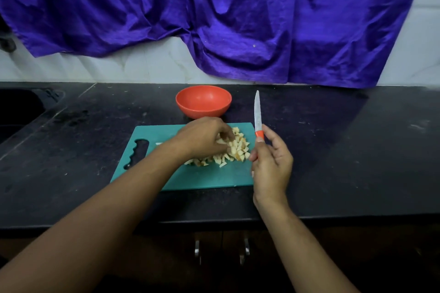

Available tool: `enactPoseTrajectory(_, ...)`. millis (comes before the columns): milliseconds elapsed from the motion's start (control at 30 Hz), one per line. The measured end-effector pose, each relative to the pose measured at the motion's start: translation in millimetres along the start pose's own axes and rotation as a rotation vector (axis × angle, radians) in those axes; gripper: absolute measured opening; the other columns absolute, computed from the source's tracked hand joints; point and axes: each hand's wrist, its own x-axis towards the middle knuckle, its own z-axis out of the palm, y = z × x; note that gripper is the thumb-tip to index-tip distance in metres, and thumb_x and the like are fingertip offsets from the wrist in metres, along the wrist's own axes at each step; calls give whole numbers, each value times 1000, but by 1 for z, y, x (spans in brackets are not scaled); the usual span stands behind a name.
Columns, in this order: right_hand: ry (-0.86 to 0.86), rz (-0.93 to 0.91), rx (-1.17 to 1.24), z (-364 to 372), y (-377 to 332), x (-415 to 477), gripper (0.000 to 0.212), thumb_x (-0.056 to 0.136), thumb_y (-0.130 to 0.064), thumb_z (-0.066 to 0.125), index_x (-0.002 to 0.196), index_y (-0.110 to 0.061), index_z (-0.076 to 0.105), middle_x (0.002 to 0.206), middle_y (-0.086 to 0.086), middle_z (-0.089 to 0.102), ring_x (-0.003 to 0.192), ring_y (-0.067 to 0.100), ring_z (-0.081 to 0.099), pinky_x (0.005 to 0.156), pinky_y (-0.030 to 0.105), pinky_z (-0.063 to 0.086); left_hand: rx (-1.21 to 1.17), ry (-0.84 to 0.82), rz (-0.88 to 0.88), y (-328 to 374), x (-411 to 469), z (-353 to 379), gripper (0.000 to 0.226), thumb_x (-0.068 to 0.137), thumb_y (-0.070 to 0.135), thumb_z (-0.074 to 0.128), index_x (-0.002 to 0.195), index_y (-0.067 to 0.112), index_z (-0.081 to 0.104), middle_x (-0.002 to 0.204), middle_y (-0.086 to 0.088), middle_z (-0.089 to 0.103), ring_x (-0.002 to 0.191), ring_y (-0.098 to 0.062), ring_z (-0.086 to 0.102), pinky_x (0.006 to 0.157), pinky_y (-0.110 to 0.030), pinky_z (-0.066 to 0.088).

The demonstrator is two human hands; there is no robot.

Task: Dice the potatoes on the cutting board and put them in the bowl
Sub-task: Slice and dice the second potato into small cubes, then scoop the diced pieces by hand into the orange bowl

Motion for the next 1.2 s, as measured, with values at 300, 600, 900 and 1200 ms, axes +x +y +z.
enactPoseTrajectory(300, 26, 57, 15, -1, -3, 0, 26, 103, -13, 59, 121, -28, 70, 66, 6, 55, 52, 9, 42, 47, 22, 38, 16, 22, -72, -19, -9, -11, 17, 89, 24, 70, 96, 37, 78, 99, 23, 72, 86, 3, 61, 68, -22, 43)
enactPoseTrajectory(600, 48, 65, -621, -41, -22, 51, 13, 96, -18, 67, 101, -26, 76, 72, -9, 70, 62, 3, 61, 57, 23, 46, -2, -68, 156, 15, 28, 10, 23, 83, 40, 75, 106, 37, 76, 107, 16, 66, 102, -9, 55, 90, -37, 51)
enactPoseTrajectory(900, -241, -27, -1448, -43, -26, 59, 6, 96, -32, 60, 96, -31, 66, 94, -7, 63, 77, 15, 61, 63, 32, 49, -204, 10, 48, -17, 3, -1, 16, 89, 34, 75, 97, 48, 76, 101, 20, 69, 98, 3, 56, 86, -31, 52)
enactPoseTrajectory(1200, -610, 52, -1222, 15, -23, 94, 50, 96, -51, 63, 139, -26, 56, 120, 2, 58, 109, 19, 60, 94, 39, 51, -291, 34, -306, -56, -47, -35, 41, 81, 51, 80, 116, 34, 70, 102, 13, 68, 84, -2, 63, 76, -28, 50)
